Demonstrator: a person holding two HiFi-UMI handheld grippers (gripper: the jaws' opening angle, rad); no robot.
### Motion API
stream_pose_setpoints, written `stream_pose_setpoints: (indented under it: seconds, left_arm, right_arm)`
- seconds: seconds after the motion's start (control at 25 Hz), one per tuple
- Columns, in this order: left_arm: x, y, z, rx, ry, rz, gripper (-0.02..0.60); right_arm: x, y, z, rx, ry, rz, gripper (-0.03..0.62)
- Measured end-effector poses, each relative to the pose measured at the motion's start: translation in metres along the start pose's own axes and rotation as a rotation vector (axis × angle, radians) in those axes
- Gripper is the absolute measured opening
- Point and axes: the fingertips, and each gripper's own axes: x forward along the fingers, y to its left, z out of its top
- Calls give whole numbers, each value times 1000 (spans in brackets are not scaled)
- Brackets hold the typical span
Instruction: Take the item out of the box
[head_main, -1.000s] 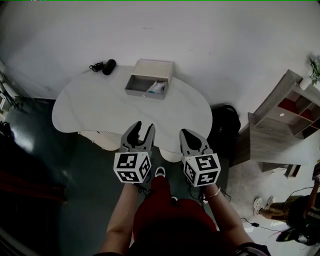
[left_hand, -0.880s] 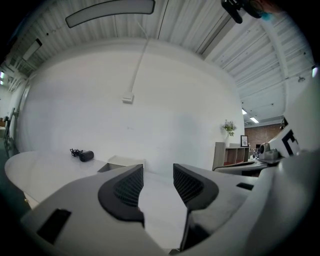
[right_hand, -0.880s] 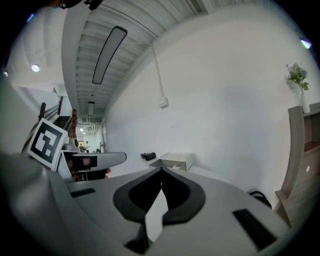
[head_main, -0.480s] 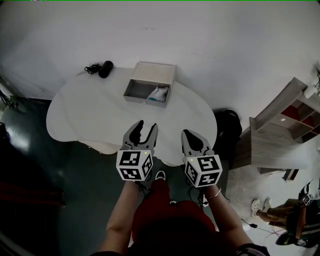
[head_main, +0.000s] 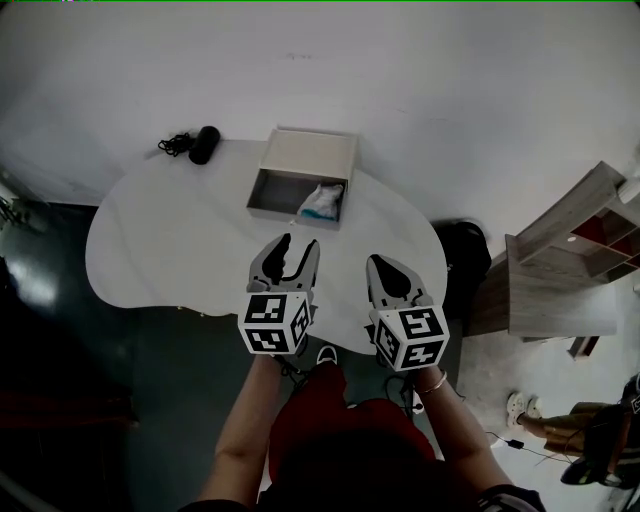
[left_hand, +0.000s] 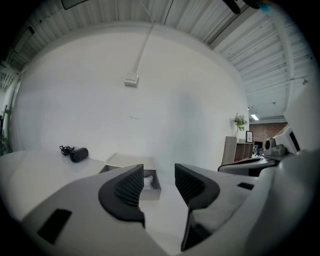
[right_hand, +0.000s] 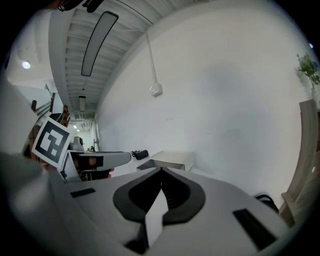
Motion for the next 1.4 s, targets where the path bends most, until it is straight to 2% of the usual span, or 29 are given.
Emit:
stream_pose_setpoints:
  seconds: [0.36, 0.56, 0.72, 1.0, 1.4]
  left_arm:
    - [54, 23, 2, 44, 59, -53, 192]
    - [82, 33, -3, 106, 113, -77, 193]
    - [102, 40, -3, 115, 132, -100, 195]
    - [131, 42, -5, 149, 183, -158, 199]
    - [167, 41, -22, 236, 293, -263, 215]
  right_arm:
    - [37, -18, 12, 7, 4, -47, 15]
    - [55, -26, 16, 26, 10, -72, 15]
    - [71, -29, 15, 34, 21, -88, 15]
    - [94, -36, 14, 46, 43, -102, 15]
    - [122, -49, 6, 65, 79, -123, 15]
